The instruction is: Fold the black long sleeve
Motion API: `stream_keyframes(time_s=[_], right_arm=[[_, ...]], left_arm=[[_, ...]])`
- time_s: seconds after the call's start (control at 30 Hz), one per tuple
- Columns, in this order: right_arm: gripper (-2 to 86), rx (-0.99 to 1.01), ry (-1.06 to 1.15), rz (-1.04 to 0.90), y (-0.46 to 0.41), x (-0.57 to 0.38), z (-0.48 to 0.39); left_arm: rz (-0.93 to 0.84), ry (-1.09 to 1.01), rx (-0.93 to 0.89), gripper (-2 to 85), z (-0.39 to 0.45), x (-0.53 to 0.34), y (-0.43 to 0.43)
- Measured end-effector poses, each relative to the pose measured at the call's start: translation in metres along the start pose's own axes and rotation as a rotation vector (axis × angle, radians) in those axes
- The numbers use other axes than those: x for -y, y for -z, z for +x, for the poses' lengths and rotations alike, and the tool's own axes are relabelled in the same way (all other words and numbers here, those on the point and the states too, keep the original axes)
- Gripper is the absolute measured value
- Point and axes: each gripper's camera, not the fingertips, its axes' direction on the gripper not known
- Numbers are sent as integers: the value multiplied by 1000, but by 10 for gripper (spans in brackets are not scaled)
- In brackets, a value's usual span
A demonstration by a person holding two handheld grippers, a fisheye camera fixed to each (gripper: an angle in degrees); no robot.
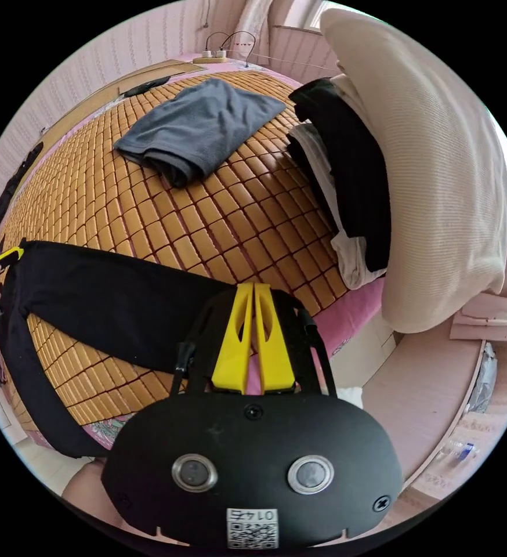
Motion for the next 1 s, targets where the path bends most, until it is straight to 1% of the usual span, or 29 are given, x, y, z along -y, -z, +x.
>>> stream_keyframes(time_s=[0.1,0.2,0.3,0.33,0.37,0.4,0.43,0.47,0.53,0.67,0.77,0.83,1.0], right_arm=[[-8,-56,75,-9,-8,10,-11],[-4,-32,84,-11,-12,19,-10],[18,94,90,2,-3,17,-11],[63,131,88,1,-2,14,-14],[87,173,85,-35,-9,14,-19],[90,201,90,-64,-14,14,-22],[65,220,86,-105,-25,12,-28],[11,199,91,-56,-23,10,-34],[1,190,114,-67,-28,11,-46],[-6,85,203,-55,-32,16,-71],[-8,11,190,-52,-40,30,-73],[-7,13,184,-59,-45,41,-72],[-3,-72,158,-49,-60,69,-81]], left_arm=[[-12,10,30,-6,-1,8,2],[-8,8,26,-8,-3,11,4],[4,-5,22,-8,-3,6,5],[10,-5,20,-8,-4,4,6],[18,2,14,-8,-5,1,7],[24,15,6,-8,-6,-2,7],[26,22,2,-8,-7,-3,8],[25,35,-6,-8,-9,-5,9],[19,44,-13,-8,-10,-7,10],[12,30,-10,-8,-9,-12,15],[21,-2,-34,-9,-4,-12,17],[30,-18,-15,-9,2,-10,18],[77,-8,-13,-6,15,-9,19]])
